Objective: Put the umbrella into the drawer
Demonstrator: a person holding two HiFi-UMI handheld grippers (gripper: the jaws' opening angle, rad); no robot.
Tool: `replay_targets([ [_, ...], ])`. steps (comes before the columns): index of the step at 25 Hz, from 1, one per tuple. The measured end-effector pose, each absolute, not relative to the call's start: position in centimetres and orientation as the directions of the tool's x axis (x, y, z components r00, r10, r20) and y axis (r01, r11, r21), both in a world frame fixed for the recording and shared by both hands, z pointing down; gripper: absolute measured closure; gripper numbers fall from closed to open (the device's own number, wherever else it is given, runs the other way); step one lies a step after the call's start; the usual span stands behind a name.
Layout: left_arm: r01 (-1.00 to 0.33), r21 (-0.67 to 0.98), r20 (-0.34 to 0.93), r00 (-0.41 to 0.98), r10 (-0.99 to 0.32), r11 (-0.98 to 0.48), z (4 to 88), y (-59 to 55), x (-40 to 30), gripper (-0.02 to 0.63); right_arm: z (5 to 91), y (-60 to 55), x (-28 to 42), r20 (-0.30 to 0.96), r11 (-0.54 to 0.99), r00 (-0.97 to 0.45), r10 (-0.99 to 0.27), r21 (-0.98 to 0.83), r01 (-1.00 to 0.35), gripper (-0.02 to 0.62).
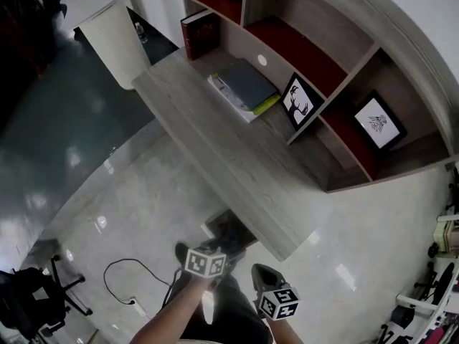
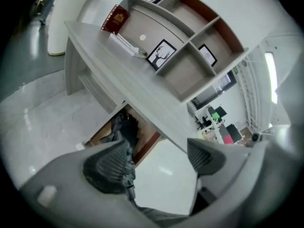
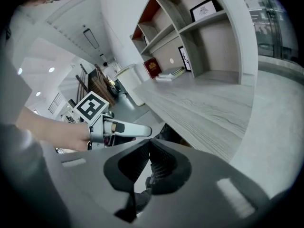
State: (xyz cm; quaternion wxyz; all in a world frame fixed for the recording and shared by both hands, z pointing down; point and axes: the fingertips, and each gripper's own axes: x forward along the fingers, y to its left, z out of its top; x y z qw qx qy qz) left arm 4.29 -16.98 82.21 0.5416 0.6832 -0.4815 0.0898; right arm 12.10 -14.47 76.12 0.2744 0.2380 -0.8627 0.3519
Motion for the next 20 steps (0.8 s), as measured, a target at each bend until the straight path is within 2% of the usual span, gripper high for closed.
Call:
replay_targets([
  [2, -0.751, 0.659, 0.634, 0.523, -0.569, 0.043, 79.7, -16.5, 4.8, 0.225, 74.0, -14.4, 12.5, 0.636, 0.646, -0.740, -0.218, -0.474, -0.598, 0.591],
  [7, -0.731, 0.682, 0.578, 0.538, -0.613, 0.002, 72.5, -15.3, 5.7, 0.312, 68.6, -14.3, 13.0, 0.617, 0.676, -0.755, -0.222, -0.461, -0.575, 0.590],
  [13, -0.738, 0.673, 0.551, 0.549, -0.628, -0.054, 67.0, -12.9, 6.5, 0.330, 64.4, -12.8, 12.8, 0.585, 0.671, -0.776, -0.237, -0.479, -0.566, 0.591],
  [20, -0.759, 0.647, 0.544, 0.530, -0.651, -0.078, 62.8, -9.3, 5.9, 0.387, 61.6, -9.4, 12.2, 0.558, 0.671, -0.794, -0.240, -0.496, -0.551, 0.591],
])
